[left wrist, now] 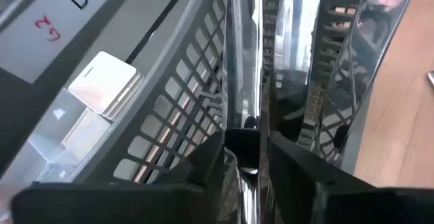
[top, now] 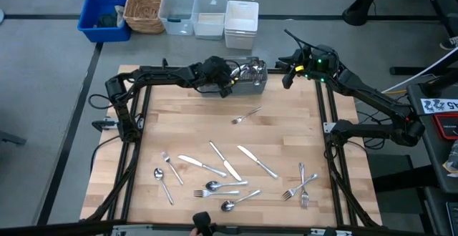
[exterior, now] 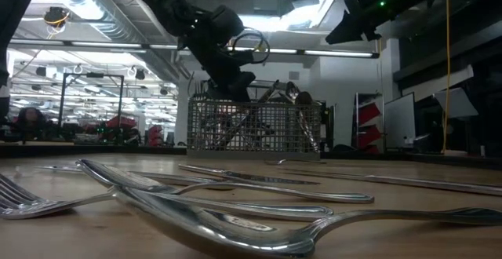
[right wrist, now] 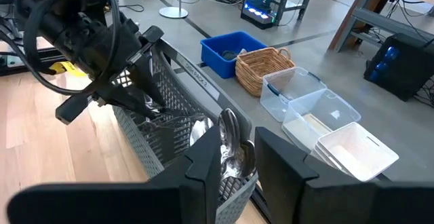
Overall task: Sort silverware
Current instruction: Put the silver knife into the dishwasher utensil holder, then adjust the silver knife in the dishwasher utensil holder
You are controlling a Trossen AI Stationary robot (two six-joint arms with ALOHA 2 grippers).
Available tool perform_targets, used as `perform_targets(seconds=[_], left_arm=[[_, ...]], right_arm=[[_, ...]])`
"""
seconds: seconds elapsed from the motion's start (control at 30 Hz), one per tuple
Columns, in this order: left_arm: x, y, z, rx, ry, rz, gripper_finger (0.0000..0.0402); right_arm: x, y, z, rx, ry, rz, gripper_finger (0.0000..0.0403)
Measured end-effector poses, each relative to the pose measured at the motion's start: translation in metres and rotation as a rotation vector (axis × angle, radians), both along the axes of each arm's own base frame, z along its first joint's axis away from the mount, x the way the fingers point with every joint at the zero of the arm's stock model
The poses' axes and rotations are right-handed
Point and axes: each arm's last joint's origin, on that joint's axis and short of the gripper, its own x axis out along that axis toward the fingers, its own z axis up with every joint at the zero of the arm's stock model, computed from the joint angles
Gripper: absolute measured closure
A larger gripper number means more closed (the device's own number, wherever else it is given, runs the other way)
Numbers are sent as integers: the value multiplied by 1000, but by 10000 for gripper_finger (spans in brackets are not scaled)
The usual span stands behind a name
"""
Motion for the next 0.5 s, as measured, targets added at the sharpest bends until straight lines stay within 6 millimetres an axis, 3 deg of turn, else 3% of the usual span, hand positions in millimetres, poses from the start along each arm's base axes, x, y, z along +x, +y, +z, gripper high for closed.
perform_targets(seconds=[0.23,0.5], left_arm=[[1,-10,14,7,-36,-29,260],[-12,-28,63,25,-194,-16,267]], right_arm=[[2,3,0,29,-26,122,311],[11,3,-7,95,-34,283,310]])
